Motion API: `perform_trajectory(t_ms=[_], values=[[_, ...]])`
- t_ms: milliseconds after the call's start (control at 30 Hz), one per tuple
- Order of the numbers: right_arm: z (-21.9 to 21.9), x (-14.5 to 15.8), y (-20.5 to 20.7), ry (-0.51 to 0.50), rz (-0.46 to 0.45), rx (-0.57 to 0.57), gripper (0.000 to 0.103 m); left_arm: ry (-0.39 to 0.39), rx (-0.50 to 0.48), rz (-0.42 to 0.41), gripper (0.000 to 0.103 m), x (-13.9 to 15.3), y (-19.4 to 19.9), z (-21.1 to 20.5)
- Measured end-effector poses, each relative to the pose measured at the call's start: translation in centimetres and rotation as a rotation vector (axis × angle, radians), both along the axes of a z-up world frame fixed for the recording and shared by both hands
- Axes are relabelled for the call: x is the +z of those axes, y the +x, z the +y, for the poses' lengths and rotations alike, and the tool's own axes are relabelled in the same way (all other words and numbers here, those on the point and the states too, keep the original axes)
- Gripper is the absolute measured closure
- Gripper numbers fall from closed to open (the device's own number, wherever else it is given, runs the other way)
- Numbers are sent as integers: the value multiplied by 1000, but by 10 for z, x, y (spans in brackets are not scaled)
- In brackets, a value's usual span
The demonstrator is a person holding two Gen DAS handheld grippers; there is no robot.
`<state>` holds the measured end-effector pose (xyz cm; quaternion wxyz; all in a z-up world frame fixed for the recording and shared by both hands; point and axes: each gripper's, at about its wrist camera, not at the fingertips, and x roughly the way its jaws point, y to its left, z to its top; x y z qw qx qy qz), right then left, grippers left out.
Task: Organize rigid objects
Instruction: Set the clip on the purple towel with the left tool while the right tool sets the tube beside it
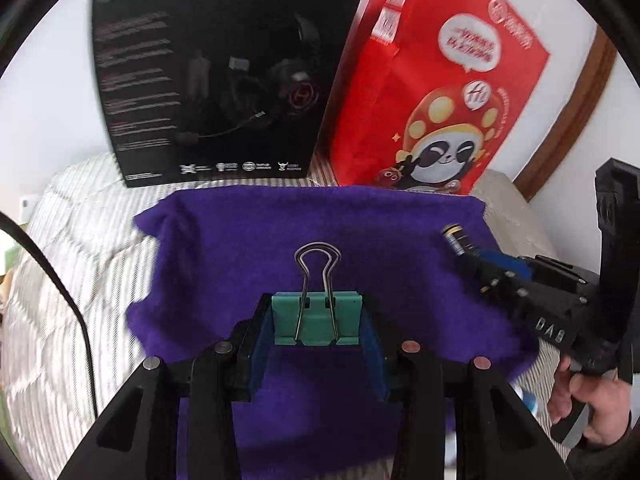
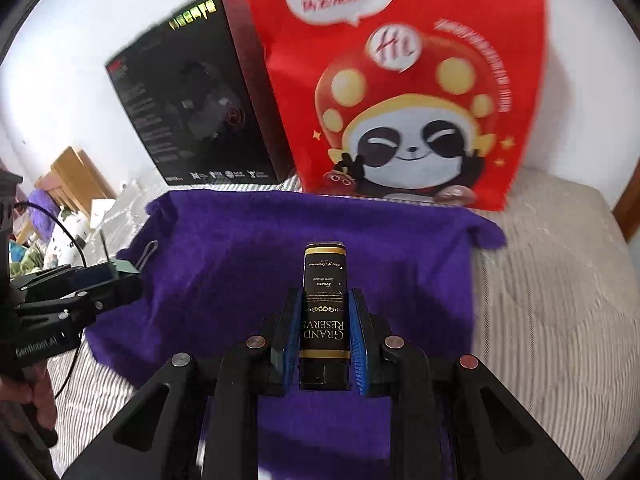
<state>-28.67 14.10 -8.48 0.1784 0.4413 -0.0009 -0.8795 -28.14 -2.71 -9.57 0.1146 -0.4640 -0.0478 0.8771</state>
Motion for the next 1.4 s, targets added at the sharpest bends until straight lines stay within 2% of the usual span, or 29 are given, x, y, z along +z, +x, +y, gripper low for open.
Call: perform_trajectory(t_ms=[200,367,700,767,800,833,867,933,1000,1067,1133,1167,1233,1300,1400], values=[[-23,-23,-34,60,-87,20,80,-46,-1,-57,64,-25,-38,16],[-27,-39,-43,103,-140,31,80,-81,3,-97,64,-38,-49,19],[-30,-41,-35,159,-113,96,78,-146,-29,-59,64,-42,-39,28],[-30,-41,-34,164,-110,112,77,-161,-37,-53,61,-42,-36,30],[-30,-40,-33,160,-111,124,73,-169,-40,-54,57,-42,-35,32],[-29,-40,-33,153,-117,136,68,-184,-44,-65,41,-44,-34,34],[-28,-40,-33,148,-124,141,66,-195,-47,-72,30,-45,-33,35],[-25,-37,-29,149,-133,134,57,-205,-46,-70,30,-45,-29,36],[-19,-30,-21,140,-119,126,54,-171,-36,-50,30,-39,-22,32],[-15,-20,-13,125,-105,117,41,-126,-29,-40,23,-31,-13,27],[-9,-8,2,103,-79,97,19,-75,-18,-7,14,-17,2,21],[-5,-3,10,95,-68,88,16,-62,-11,7,7,-11,10,18],[4,8,26,71,-46,61,8,-33,1,32,1,3,25,13],[12,14,40,56,-46,41,1,6,7,56,0,17,47,6],[28,24,71,53,-43,17,0,31,15,69,0,28,77,-6]])
